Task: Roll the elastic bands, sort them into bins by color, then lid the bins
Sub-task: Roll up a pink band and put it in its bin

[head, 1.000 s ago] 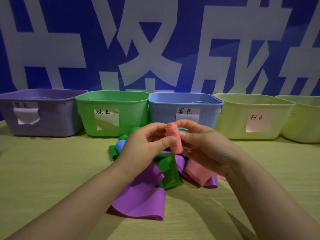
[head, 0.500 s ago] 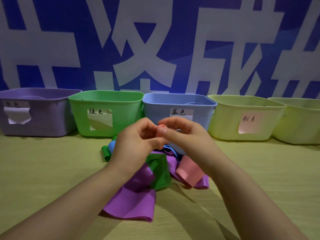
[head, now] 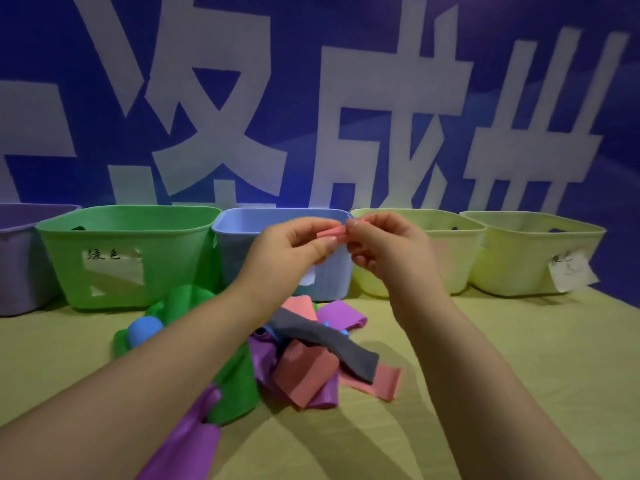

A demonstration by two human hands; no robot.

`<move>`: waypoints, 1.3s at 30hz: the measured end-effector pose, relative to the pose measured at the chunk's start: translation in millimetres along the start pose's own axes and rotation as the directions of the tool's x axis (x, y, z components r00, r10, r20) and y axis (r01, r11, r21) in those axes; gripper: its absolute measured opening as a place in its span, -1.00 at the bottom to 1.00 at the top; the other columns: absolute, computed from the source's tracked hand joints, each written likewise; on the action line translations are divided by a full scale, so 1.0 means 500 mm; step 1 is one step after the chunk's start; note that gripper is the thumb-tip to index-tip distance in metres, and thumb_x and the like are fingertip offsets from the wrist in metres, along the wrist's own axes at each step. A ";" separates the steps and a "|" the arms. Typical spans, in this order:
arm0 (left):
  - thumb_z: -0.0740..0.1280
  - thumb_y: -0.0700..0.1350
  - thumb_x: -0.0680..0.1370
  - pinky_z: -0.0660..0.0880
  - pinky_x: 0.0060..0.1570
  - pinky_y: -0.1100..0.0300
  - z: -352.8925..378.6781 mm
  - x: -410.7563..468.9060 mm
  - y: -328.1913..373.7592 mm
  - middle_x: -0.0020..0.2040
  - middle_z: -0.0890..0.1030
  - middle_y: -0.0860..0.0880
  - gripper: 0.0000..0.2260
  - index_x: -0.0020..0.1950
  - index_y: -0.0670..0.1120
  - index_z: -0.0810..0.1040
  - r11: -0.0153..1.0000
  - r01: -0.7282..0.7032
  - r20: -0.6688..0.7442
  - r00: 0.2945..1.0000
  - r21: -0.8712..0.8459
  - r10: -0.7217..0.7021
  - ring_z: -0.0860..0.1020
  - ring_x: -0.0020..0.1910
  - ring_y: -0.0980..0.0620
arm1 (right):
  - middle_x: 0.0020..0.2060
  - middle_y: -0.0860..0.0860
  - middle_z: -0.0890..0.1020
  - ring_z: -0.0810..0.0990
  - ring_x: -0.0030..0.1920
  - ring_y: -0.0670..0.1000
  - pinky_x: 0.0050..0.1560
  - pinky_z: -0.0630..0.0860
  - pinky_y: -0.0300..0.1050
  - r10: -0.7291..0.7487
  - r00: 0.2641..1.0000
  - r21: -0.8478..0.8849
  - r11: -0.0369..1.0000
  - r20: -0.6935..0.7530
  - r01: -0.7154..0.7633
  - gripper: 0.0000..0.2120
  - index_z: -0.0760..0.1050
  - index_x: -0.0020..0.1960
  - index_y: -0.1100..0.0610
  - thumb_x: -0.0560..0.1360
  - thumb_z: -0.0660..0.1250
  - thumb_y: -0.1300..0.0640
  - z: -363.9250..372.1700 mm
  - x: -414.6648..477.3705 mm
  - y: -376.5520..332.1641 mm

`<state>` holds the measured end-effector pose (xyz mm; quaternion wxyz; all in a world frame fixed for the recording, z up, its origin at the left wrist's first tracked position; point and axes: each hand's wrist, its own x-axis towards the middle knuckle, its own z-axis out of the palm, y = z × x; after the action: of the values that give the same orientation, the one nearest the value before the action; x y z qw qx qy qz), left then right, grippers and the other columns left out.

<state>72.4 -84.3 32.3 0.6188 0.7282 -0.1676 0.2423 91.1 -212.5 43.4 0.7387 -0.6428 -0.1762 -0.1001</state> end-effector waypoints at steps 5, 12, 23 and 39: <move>0.31 -0.24 0.52 0.54 -0.01 0.32 0.103 0.095 -0.013 -0.04 0.65 -0.02 -0.85 0.01 -0.03 0.60 0.992 0.114 0.096 0.989 -0.053 -0.108 0.60 -0.03 0.12 | -0.29 0.10 0.61 0.58 -0.29 -0.02 -0.24 0.55 -0.23 0.134 0.990 -0.031 0.990 -0.039 -0.135 -0.90 0.55 -0.06 0.25 0.43 0.38 0.26 -0.115 0.073 -0.023; 0.34 -0.14 0.52 0.56 -0.02 0.26 0.198 0.223 -0.055 0.00 0.64 -0.06 -0.84 0.08 -0.07 0.61 0.994 0.092 0.127 0.987 0.058 -0.099 0.59 0.00 0.05 | -0.35 0.09 0.58 0.56 -0.30 -0.02 -0.26 0.50 -0.24 0.221 0.962 -0.042 0.972 -0.158 -0.230 -0.98 0.53 -0.16 0.23 0.43 0.36 0.28 -0.204 0.196 -0.020; 0.32 -0.01 0.53 0.55 -0.30 0.30 0.244 0.303 -0.135 -0.14 0.62 0.05 -0.84 0.09 0.06 0.57 0.935 0.067 0.017 0.997 0.348 -0.078 0.58 -0.32 0.13 | -0.21 -0.02 0.60 0.49 -0.26 -0.07 -0.29 0.34 -0.20 0.167 0.965 -0.376 0.897 -0.201 -0.234 -0.84 0.57 -0.01 0.11 0.42 0.43 0.13 -0.255 0.313 0.048; 0.24 -0.01 0.57 0.45 0.00 0.21 0.223 0.252 -0.139 0.06 0.60 0.03 -0.77 0.15 -0.04 0.57 0.553 -0.256 0.222 0.967 0.793 0.128 0.52 0.03 0.08 | 0.03 0.04 0.63 0.56 0.00 0.07 -0.04 0.50 -0.07 -0.173 0.970 -0.868 0.493 -0.172 -0.066 -0.72 0.57 0.09 0.08 0.53 0.12 0.16 -0.269 0.312 0.059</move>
<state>230.6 -174.5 32.8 0.1706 0.9229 -0.1583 0.3067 263.1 -328.4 62.2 0.3267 -0.9041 -0.0327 -0.2735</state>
